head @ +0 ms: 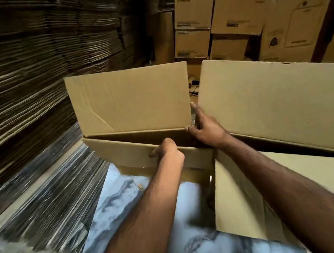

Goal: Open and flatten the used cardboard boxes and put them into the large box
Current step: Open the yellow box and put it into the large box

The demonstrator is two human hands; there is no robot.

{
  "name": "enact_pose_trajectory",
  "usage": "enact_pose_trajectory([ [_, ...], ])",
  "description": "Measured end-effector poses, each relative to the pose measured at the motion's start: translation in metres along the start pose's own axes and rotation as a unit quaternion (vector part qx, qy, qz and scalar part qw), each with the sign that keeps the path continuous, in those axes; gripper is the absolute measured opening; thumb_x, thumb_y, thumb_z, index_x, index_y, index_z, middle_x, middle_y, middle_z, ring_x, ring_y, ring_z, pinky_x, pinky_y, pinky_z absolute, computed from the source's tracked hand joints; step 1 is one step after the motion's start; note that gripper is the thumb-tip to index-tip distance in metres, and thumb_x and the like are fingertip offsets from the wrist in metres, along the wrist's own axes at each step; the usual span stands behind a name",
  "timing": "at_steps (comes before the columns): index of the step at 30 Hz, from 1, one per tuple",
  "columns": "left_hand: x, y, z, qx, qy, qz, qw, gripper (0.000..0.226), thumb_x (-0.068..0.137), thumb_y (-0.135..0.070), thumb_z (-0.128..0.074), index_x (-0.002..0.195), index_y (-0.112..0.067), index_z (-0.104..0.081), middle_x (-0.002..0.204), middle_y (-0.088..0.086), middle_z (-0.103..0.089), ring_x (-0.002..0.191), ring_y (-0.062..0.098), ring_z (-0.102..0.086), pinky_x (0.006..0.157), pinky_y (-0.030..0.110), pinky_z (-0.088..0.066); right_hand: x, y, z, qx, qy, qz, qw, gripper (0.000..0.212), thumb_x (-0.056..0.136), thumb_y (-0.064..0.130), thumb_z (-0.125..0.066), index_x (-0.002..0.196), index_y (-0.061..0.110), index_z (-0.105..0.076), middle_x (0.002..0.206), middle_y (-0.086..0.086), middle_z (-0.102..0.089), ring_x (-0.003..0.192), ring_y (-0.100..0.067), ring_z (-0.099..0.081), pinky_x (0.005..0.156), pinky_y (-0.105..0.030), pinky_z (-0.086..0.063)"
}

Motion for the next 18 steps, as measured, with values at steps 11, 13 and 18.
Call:
enact_pose_trajectory([
  [11, 0.051, 0.058, 0.031, 0.023, 0.077, -0.028, 0.996, 0.103, 0.043, -0.094, -0.055, 0.120, -0.027, -0.049, 0.128, 0.010, -0.052, 0.114, 0.036, -0.055, 0.095, 0.058, -0.049, -0.003, -0.032, 0.009, 0.030, -0.082, -0.057, 0.995, 0.029, 0.100, 0.029, -0.056, 0.125, 0.015, -0.060, 0.120, -0.005, -0.067, 0.110, -0.023, -0.062, 0.098, -0.045, -0.052],
  [13, 0.063, 0.062, 0.056, 0.013, 0.061, -0.012, 0.998, 0.100, 0.059, -0.086, -0.060, 0.135, -0.022, -0.043, 0.136, 0.014, -0.051, 0.120, 0.037, -0.054, 0.102, 0.057, -0.045, -0.002, -0.040, 0.018, 0.028, -0.095, -0.077, 0.992, 0.024, 0.101, 0.031, -0.054, 0.118, 0.015, -0.061, 0.113, -0.004, -0.068, 0.104, -0.024, -0.063, 0.094, -0.047, -0.054],
  [18, 0.108, 0.084, 0.080, -0.061, 0.119, 0.062, 0.989, 0.076, 0.065, -0.050, -0.086, 0.127, -0.026, -0.050, 0.119, 0.012, -0.066, 0.104, 0.037, -0.066, 0.087, 0.067, -0.050, 0.001, -0.054, 0.043, 0.047, -0.122, -0.102, 0.986, 0.025, 0.100, 0.031, -0.055, 0.115, 0.012, -0.061, 0.109, -0.007, -0.068, 0.102, -0.027, -0.063, 0.094, -0.050, -0.053],
])
Point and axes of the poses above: each hand's wrist, its own x-axis towards the middle knuckle, its own z-axis out of the back of the hand, y = z × x, the point moved 6 cm from there along x, towards the middle knuckle
